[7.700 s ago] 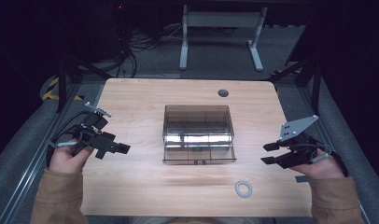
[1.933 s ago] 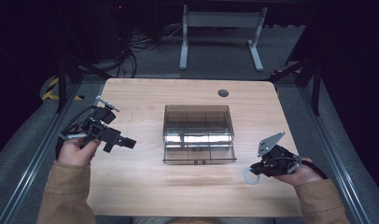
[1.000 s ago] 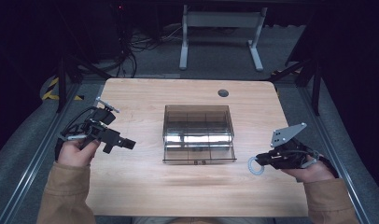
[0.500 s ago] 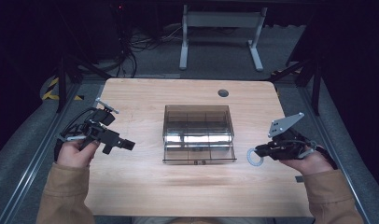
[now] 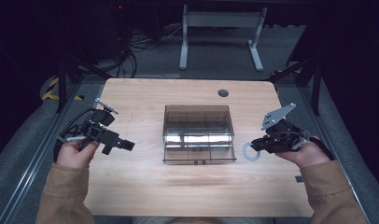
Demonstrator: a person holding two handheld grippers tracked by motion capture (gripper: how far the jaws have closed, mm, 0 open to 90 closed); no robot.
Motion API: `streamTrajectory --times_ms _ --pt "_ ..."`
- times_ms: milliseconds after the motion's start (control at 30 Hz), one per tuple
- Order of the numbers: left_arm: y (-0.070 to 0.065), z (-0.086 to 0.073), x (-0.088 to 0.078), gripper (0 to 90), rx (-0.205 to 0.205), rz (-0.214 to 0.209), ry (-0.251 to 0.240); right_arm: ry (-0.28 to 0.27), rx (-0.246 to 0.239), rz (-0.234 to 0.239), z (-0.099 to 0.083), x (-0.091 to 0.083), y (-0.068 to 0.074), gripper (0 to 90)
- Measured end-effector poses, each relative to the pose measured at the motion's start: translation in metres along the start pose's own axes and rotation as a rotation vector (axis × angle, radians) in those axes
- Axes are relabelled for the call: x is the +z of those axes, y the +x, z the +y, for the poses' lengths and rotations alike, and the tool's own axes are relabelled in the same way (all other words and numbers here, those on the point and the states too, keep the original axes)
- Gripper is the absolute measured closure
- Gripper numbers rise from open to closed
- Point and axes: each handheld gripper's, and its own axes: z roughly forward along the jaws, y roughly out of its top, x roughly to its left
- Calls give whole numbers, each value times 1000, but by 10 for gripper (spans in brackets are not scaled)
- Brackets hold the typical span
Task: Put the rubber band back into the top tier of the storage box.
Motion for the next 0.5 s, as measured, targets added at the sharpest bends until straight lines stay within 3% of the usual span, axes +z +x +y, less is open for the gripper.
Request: streamTrajectory --times_ms 500 --pt "1 -5 -2 165 -8 5 1 8 -87 39 43 11 7 813"
